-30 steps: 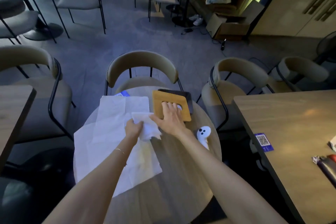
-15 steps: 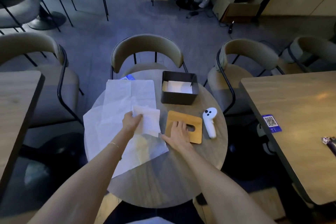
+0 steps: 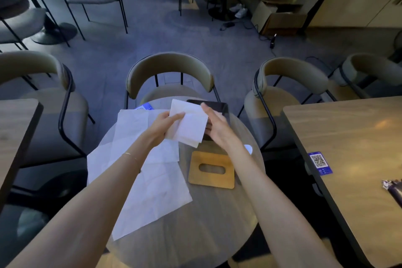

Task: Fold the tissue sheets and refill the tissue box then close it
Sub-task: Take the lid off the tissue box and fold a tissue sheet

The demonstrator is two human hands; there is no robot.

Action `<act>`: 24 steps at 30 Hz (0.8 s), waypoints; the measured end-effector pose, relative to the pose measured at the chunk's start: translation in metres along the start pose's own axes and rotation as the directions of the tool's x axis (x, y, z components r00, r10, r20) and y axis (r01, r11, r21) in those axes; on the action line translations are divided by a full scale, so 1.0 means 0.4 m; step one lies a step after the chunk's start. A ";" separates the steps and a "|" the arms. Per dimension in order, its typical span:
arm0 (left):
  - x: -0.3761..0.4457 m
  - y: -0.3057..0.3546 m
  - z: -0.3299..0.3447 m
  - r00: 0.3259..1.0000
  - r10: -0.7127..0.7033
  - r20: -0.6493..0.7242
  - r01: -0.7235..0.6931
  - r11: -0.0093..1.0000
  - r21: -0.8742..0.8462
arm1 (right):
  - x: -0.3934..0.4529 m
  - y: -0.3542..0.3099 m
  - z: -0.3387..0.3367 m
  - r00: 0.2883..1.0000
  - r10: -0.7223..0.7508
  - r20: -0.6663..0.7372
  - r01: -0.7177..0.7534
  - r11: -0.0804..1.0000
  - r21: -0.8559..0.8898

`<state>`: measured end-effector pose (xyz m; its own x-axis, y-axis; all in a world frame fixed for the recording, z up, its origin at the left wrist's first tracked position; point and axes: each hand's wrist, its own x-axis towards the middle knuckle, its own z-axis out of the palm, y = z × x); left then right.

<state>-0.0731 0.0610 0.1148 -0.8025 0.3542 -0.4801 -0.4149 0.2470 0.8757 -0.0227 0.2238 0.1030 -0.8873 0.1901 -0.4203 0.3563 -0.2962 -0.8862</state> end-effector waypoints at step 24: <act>0.359 -0.030 0.232 0.997 0.052 -0.050 0.042 0.146 0.988 | 0.306 0.029 -0.071 0.930 -0.047 -0.365 -0.329 0.338 -0.882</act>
<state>-0.1436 0.1928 0.0304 -0.8432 0.3211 -0.4312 0.3298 0.9423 0.0570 -0.1189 0.2704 0.0359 -0.7351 0.5322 -0.4200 0.6705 0.6627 -0.3337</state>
